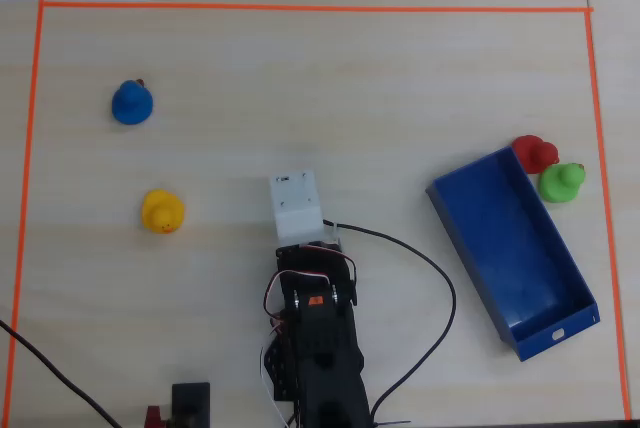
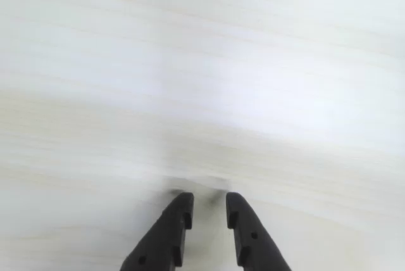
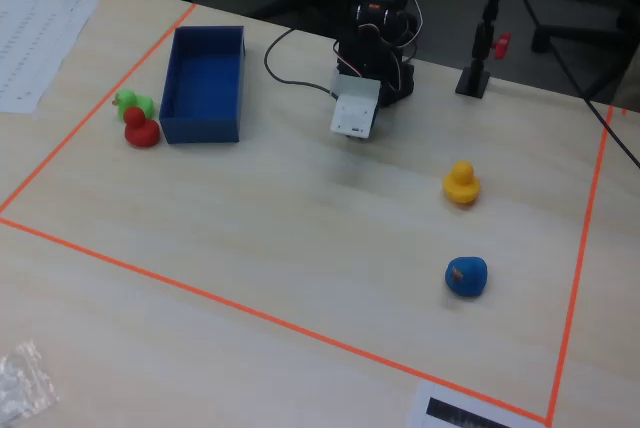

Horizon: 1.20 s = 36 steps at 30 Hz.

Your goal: Grasp blue duck and put it into box.

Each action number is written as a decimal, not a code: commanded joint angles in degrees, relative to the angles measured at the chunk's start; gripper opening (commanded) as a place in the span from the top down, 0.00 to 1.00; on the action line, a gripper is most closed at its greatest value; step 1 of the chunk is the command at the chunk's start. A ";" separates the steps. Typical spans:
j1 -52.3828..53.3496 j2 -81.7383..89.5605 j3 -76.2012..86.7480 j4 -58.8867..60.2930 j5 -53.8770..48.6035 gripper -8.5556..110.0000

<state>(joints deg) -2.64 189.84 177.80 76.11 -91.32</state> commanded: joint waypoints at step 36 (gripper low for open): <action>-0.26 -0.09 0.44 1.05 0.44 0.90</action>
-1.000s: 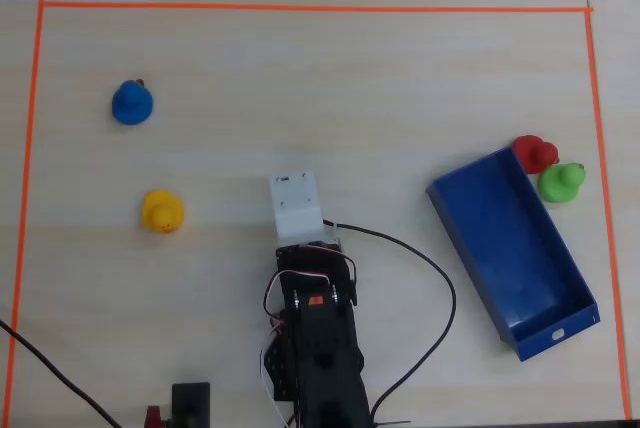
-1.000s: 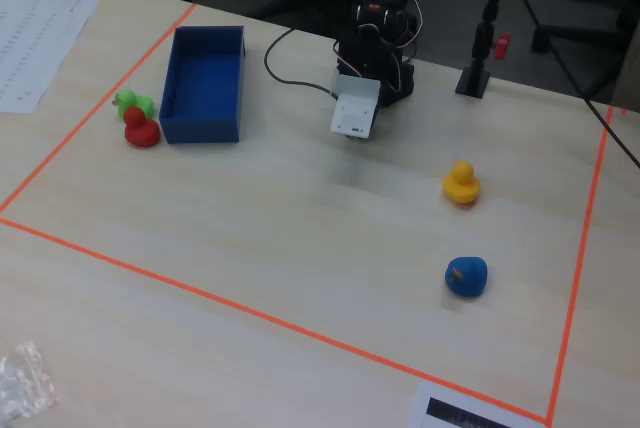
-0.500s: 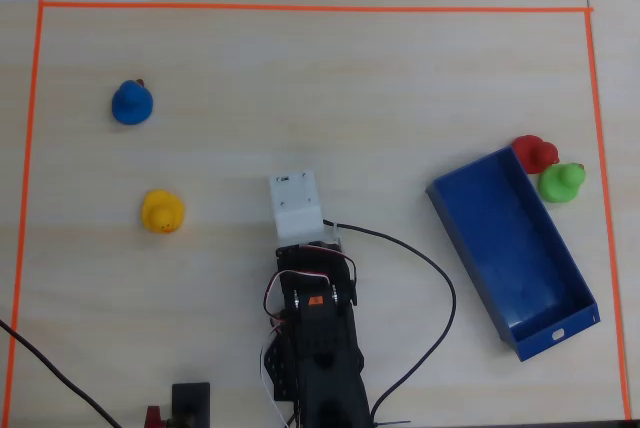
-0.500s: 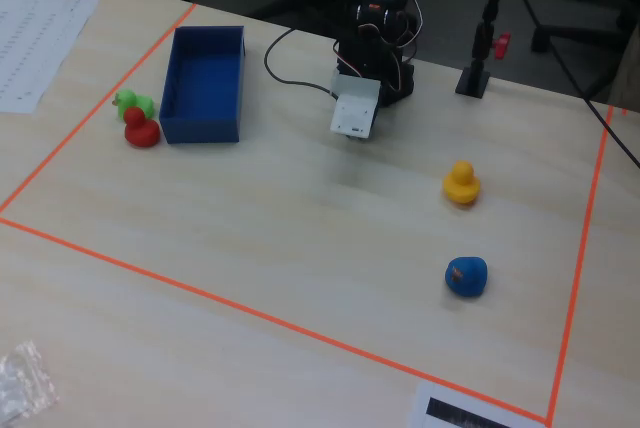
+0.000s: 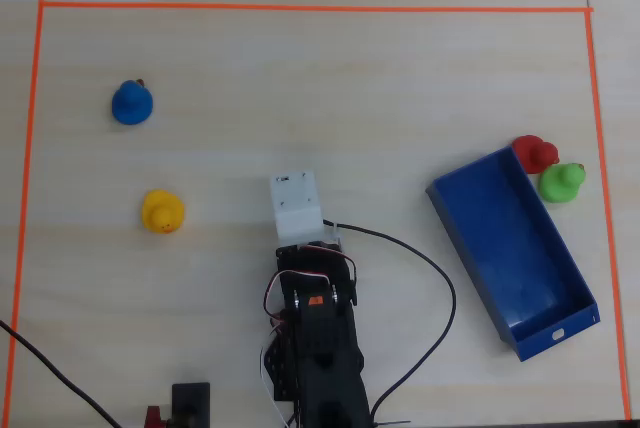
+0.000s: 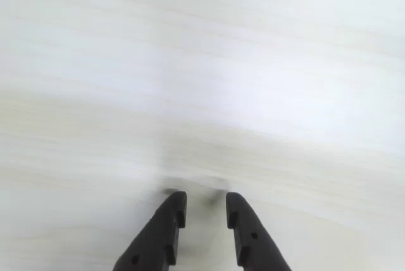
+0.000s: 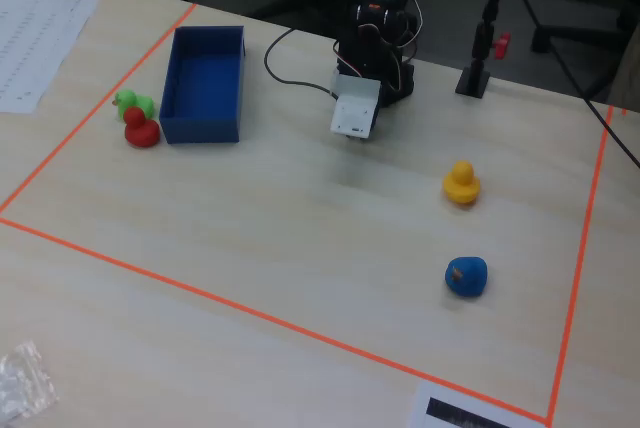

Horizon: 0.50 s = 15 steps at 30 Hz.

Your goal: Grasp blue duck and put it into box.

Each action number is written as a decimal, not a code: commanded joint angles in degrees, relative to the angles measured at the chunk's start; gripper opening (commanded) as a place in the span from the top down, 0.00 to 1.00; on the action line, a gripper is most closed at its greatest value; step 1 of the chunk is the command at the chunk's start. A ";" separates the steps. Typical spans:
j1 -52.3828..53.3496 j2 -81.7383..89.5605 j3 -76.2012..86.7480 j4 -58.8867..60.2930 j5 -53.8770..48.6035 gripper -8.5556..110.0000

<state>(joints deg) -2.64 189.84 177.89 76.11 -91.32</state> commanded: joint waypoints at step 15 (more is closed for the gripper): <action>-19.07 -42.10 -33.13 -25.84 13.80 0.87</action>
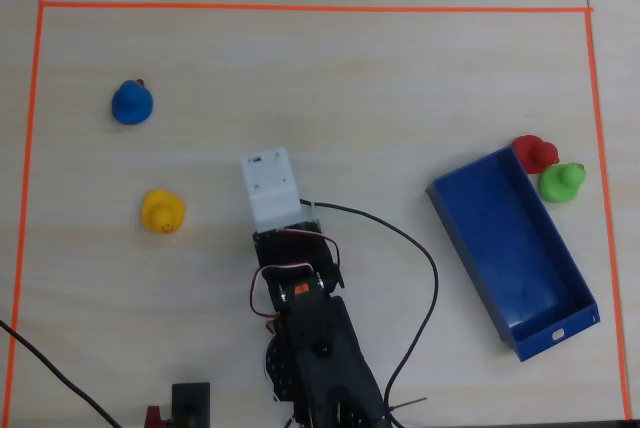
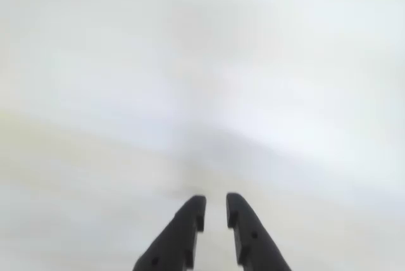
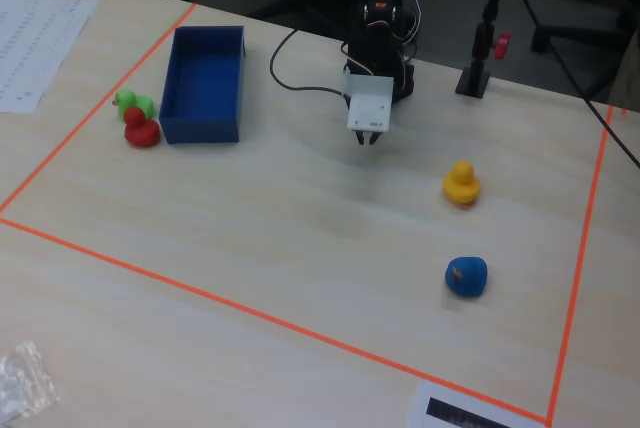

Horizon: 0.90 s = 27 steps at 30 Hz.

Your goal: Grasp blue duck and put it into box.

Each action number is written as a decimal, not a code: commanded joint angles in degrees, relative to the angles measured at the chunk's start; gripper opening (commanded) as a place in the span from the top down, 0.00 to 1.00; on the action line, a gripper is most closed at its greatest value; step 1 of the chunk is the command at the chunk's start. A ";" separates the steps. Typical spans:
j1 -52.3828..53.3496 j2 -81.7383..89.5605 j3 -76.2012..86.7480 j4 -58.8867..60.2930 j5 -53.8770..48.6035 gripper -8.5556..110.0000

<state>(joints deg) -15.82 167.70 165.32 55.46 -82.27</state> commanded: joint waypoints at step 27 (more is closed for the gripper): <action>-11.25 -96.68 -88.86 -16.88 5.27 0.65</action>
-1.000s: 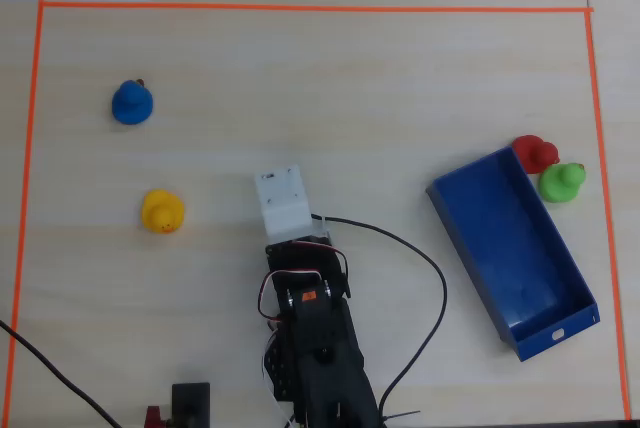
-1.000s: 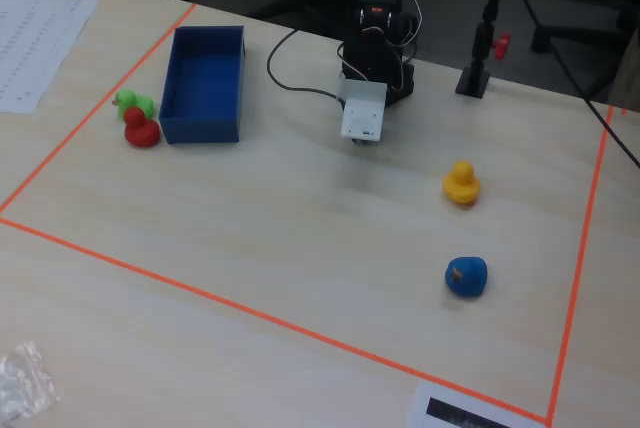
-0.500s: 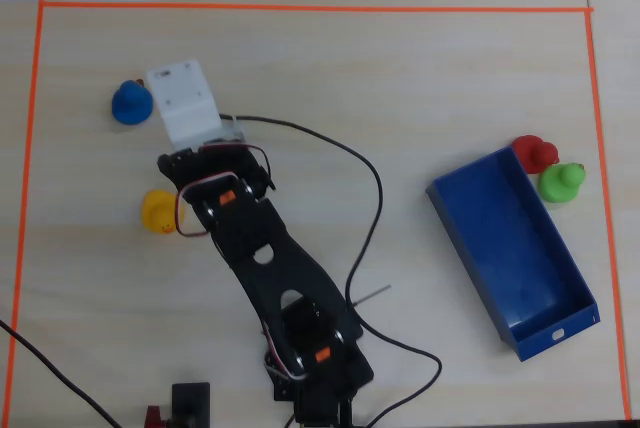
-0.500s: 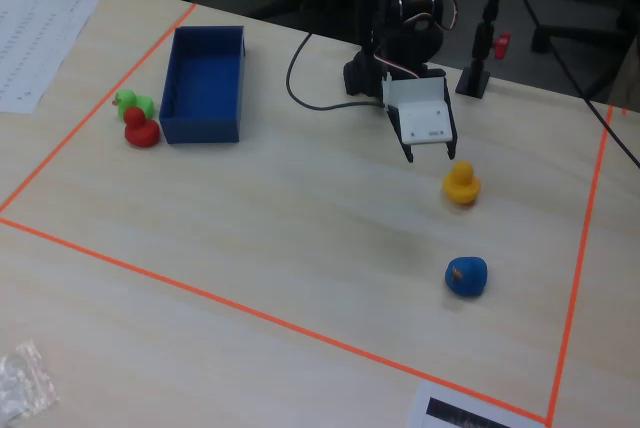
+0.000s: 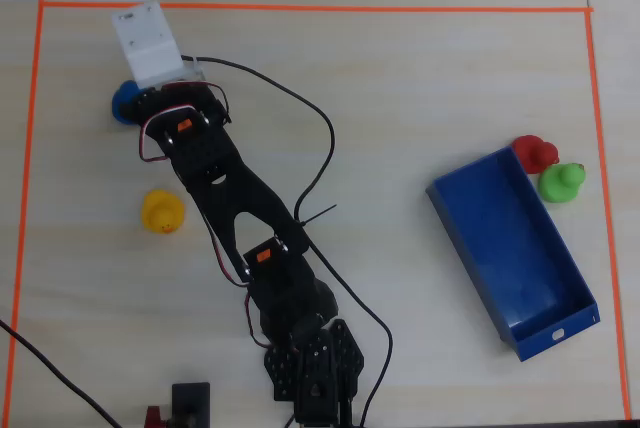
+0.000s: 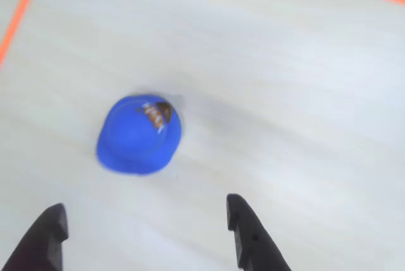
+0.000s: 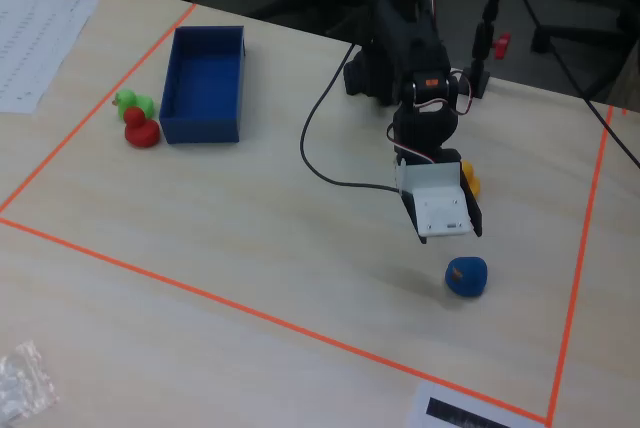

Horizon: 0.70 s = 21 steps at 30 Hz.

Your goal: Grasp blue duck and put it into box.

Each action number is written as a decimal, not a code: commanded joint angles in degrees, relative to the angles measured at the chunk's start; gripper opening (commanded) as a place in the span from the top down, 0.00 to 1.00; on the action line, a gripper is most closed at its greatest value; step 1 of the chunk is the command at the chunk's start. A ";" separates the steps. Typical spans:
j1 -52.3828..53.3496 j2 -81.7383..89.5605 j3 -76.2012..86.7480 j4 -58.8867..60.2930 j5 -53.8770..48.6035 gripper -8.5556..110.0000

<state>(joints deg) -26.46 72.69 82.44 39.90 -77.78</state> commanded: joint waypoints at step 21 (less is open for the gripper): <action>-5.19 -19.07 -22.85 -0.88 5.19 0.65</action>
<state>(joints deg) -31.11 53.53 63.19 39.90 -72.95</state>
